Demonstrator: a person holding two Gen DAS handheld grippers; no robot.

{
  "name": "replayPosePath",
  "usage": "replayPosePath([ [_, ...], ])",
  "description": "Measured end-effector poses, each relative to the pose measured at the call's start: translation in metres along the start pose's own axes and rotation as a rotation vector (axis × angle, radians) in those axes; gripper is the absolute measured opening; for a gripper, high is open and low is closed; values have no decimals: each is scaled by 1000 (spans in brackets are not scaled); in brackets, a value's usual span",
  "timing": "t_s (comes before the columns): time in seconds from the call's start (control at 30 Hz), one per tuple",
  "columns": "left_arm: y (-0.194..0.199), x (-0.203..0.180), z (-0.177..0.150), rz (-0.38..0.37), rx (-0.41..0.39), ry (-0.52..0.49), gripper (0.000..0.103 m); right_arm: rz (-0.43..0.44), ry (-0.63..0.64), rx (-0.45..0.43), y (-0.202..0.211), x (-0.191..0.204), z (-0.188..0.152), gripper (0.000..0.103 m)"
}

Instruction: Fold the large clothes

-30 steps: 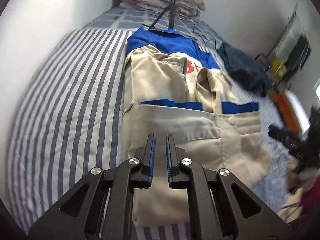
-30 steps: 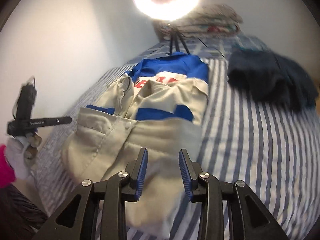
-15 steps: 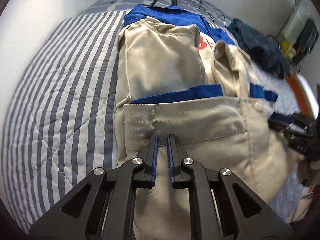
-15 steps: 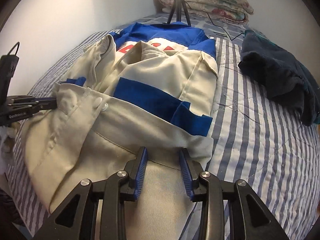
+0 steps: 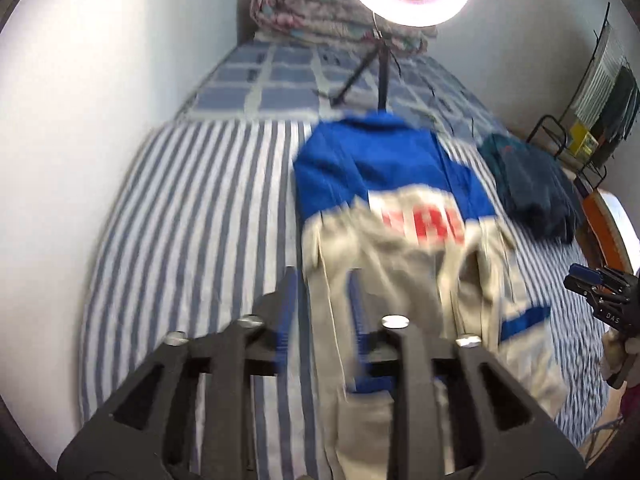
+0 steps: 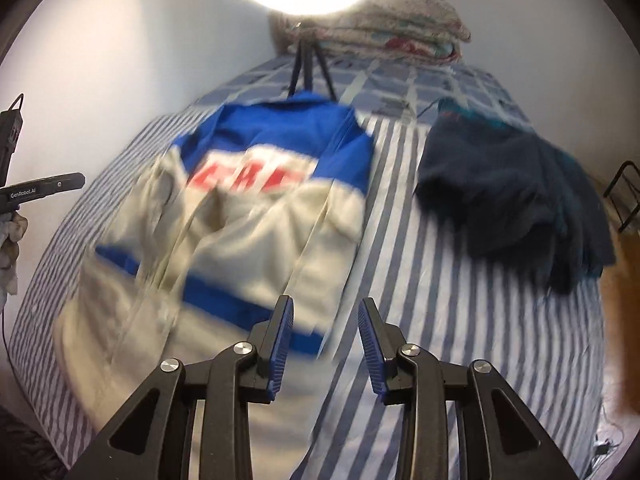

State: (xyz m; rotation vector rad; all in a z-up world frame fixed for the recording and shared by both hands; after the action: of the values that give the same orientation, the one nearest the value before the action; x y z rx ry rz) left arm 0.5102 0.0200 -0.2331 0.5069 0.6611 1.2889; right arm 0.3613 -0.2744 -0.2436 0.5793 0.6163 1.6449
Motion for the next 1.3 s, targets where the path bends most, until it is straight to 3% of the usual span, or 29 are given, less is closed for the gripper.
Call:
replayPosePath([
  [0.13, -34, 6, 37, -15, -6, 0, 34, -6, -3, -17, -27, -13, 40, 35],
  [0.3, -89, 11, 61, -15, 14, -12, 35, 9, 6, -21, -73, -18, 77, 41],
  [0.53, -166, 11, 62, 5, 92, -115, 34, 30, 10, 14, -130, -21, 97, 42],
  [0.87, -248, 10, 46, 8, 179, -158, 35, 60, 30, 94, -207, -21, 97, 46],
  [0.93, -254, 11, 47, -6, 172, -146, 41, 61, 24, 101, -221, -21, 96, 53],
  [1.03, -258, 13, 52, -35, 190, -133, 43, 60, 27, 120, -238, -20, 95, 63],
  [1.17, -254, 21, 73, -123, 180, -4, 43, 103, 46, 101, -238, -20, 107, 61],
  [1.3, -256, 28, 88, -200, 177, 132, 43, 169, -82, 52, -236, -37, 128, 61],
])
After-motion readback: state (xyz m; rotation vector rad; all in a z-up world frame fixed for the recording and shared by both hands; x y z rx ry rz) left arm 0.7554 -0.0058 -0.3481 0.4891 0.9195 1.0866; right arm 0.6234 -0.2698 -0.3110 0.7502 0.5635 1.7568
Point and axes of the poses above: each gripper's, at about its wrist camera, not at the fingertips, and y roughly against the way its jaws point, x to its left, z to its top, the point moved 10 cm from there along -y, roughly the way its jaws point, and after that the axes turned 10 degrees about -x, right-handed, at the moved point
